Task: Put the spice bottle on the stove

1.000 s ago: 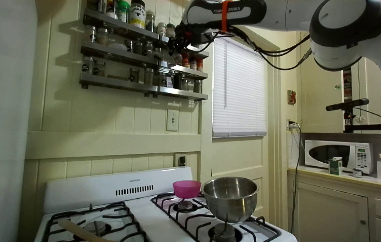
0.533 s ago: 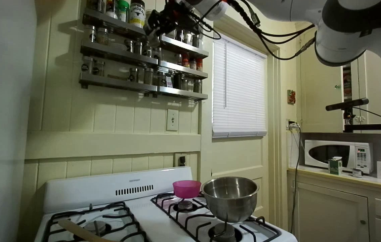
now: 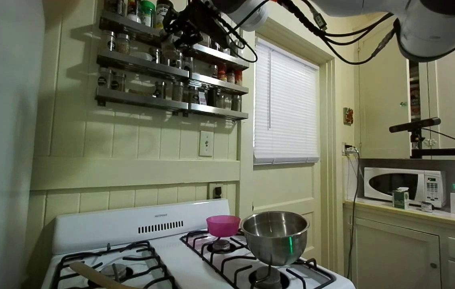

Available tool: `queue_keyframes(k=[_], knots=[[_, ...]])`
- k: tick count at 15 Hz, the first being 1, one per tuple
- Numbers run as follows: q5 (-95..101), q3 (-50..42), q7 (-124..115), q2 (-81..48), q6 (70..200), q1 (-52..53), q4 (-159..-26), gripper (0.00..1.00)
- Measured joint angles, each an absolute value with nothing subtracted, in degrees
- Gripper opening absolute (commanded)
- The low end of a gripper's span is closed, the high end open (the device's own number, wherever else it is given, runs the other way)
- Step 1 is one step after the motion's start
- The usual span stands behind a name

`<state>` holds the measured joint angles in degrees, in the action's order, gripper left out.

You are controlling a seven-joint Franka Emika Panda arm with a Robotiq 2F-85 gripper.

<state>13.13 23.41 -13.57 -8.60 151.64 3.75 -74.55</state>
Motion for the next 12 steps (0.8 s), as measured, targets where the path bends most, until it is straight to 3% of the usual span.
queue_keyframes(k=[6,11,12], knots=[[26.2,16.6,-37.8,0.1,155.0,6.3,-92.2,0.23],[40.1,17.2,-57.9,8.1,154.4,4.4,-108.4,0.23],[42.7,17.9,-61.9,9.5,154.2,4.0,-111.5,0.48]])
